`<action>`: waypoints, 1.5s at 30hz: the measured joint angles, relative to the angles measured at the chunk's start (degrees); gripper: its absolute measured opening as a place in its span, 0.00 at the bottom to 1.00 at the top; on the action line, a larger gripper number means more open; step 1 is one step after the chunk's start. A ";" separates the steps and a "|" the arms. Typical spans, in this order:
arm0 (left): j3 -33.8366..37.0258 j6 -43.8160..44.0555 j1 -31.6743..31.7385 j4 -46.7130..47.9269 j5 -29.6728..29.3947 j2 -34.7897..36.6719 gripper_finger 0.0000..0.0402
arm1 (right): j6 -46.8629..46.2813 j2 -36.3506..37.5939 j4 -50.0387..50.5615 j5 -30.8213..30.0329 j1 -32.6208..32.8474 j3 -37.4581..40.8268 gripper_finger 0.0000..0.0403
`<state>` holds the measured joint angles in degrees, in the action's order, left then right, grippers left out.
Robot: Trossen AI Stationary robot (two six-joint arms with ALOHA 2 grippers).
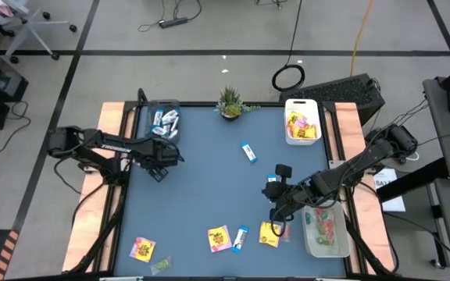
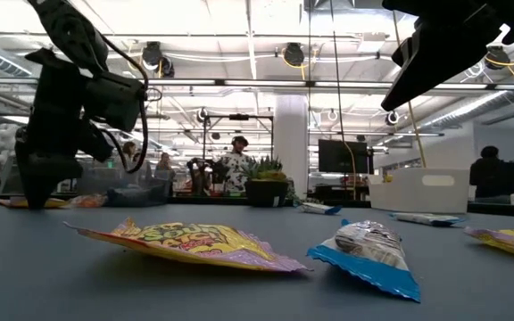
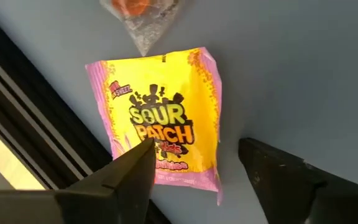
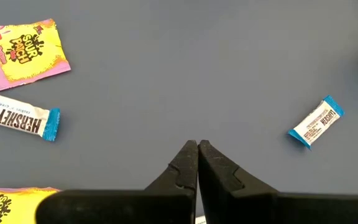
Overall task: Sort candy
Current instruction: Put the top yellow candy pack into the white bin
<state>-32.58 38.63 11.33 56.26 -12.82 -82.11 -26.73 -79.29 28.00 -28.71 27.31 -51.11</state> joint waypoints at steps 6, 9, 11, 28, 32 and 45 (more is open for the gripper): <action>-0.53 -2.60 -1.68 -0.63 1.05 0.62 0.38 | 0.01 0.00 -0.01 0.00 0.00 0.00 0.00; -1.30 -3.67 -3.60 -0.76 1.38 0.97 0.22 | 0.01 0.00 -0.03 0.00 0.00 0.00 0.00; -2.10 -4.27 -5.09 -0.76 2.08 0.97 0.10 | 0.01 0.00 -0.07 0.00 0.00 0.00 0.00; -3.19 -14.59 -24.77 -45.28 14.48 2.53 0.02 | 13.06 -8.14 -16.45 -0.05 0.15 -0.02 0.05; -2.62 -18.09 -26.05 -56.04 19.90 2.25 0.02 | 19.80 -13.66 -30.35 0.31 -0.27 0.02 0.13; -2.62 -21.35 -26.10 -71.44 31.58 -1.96 0.02 | 25.84 -21.48 -58.51 16.89 -7.21 0.00 0.48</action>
<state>-35.20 17.28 -14.76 -15.18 18.77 -84.07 -0.89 -100.76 -30.52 -11.82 20.11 -51.12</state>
